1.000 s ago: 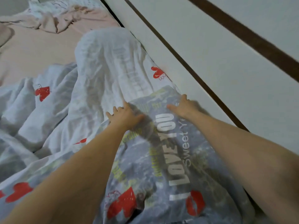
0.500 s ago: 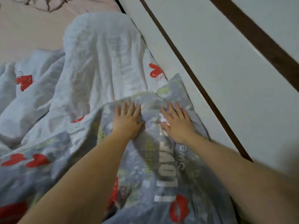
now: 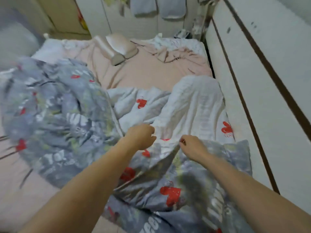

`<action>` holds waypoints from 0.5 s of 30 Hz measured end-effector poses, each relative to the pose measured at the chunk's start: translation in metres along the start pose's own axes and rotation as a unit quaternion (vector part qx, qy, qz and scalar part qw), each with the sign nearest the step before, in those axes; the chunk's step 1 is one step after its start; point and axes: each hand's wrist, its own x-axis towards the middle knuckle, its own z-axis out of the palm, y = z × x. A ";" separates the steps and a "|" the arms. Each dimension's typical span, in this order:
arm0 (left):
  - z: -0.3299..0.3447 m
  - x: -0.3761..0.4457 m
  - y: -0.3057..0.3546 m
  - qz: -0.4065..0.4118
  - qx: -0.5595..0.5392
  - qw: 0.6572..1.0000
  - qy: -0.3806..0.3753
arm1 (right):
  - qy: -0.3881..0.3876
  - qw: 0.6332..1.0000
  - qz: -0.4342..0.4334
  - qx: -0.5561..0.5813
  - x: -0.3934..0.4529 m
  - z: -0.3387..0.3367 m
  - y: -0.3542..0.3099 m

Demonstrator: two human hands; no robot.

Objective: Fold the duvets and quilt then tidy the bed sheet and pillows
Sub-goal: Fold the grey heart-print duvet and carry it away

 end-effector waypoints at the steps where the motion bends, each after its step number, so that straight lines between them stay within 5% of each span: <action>1: -0.005 -0.017 -0.023 -0.026 0.001 1.000 -0.003 | -0.008 1.000 -0.020 -0.008 0.000 -0.001 -0.028; 7: -0.007 -0.166 -0.210 -0.195 -0.049 0.979 0.025 | -0.063 0.980 -0.178 -0.059 -0.004 0.036 -0.253; 15: 0.030 -0.340 -0.427 -0.323 -0.093 0.942 0.002 | -0.104 0.954 -0.268 -0.085 -0.042 0.134 -0.500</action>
